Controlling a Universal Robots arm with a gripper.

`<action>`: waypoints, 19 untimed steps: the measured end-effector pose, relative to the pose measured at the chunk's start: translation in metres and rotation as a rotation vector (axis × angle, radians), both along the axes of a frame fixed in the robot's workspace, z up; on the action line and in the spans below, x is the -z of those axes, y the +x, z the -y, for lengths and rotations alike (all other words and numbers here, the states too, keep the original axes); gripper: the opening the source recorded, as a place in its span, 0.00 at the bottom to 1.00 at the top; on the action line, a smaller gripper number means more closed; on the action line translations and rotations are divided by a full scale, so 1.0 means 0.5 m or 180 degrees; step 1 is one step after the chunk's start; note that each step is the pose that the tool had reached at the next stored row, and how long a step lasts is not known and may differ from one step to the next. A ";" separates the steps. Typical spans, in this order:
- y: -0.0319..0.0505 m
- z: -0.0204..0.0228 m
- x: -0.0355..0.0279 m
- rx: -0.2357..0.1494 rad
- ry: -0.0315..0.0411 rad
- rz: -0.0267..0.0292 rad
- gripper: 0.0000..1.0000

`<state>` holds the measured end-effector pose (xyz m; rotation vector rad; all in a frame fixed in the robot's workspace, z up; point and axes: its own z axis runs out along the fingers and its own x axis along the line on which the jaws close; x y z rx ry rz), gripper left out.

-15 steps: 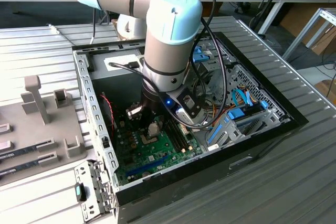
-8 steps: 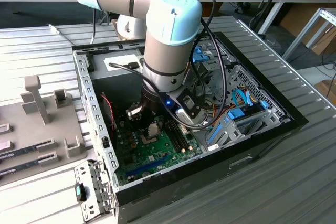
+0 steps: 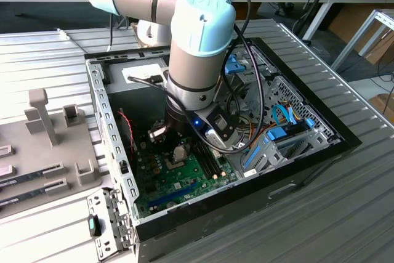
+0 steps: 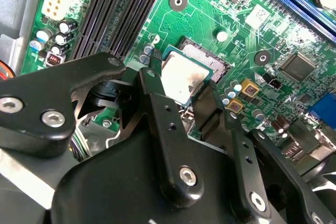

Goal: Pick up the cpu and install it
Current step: 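Pick up the cpu and move it towards the insertion slot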

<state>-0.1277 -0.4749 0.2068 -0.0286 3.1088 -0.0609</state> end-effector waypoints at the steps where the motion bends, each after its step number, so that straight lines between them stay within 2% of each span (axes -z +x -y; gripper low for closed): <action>1: 0.000 0.0000 0.000 0.0000 0.0000 0.0000 0.47; 19: 0.000 0.0000 0.007 0.0000 -0.0002 0.0000 0.47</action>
